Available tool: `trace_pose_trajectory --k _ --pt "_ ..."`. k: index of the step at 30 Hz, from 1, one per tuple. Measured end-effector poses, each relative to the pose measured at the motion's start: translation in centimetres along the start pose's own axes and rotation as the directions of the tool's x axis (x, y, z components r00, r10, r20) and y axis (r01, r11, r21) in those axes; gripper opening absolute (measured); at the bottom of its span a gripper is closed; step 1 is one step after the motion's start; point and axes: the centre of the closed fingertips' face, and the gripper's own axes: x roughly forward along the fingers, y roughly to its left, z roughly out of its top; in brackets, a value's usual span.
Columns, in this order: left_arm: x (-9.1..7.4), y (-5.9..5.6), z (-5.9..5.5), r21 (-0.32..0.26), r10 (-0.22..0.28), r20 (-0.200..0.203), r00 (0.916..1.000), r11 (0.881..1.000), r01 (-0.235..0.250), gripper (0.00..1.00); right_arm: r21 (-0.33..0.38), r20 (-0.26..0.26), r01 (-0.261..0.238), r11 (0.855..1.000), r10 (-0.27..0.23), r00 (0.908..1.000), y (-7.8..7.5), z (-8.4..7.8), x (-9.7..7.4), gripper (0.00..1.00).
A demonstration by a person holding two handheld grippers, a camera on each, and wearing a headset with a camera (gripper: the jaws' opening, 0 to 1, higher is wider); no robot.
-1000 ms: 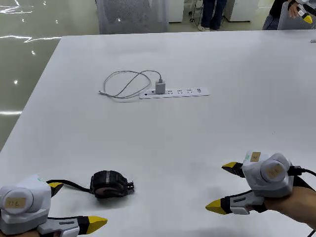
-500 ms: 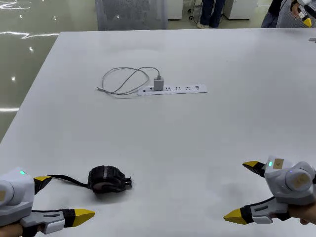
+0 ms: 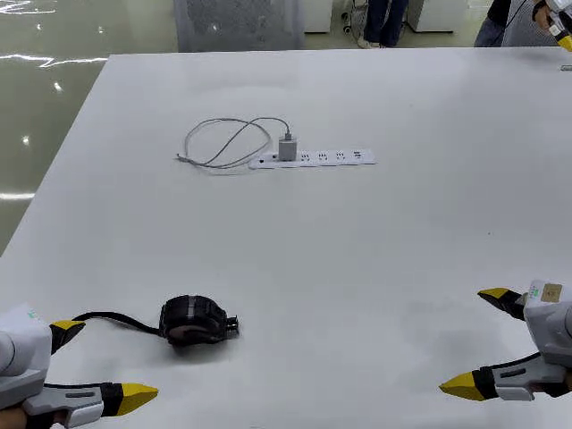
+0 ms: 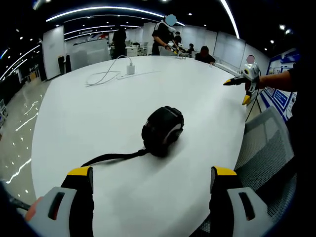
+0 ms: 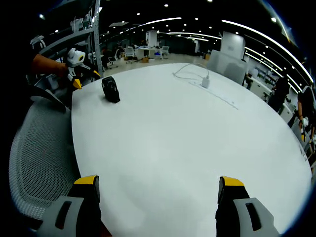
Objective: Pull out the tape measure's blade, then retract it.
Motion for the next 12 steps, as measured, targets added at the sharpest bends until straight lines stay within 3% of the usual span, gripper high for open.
trace_pose_trajectory --k 12 --pt "-0.29 -0.02 -0.28 0.002 -0.014 -0.007 0.9999 1.000 0.014 0.99 -0.020 -0.015 -0.029 0.999 0.029 0.9995 0.59 0.48 0.40 0.99"
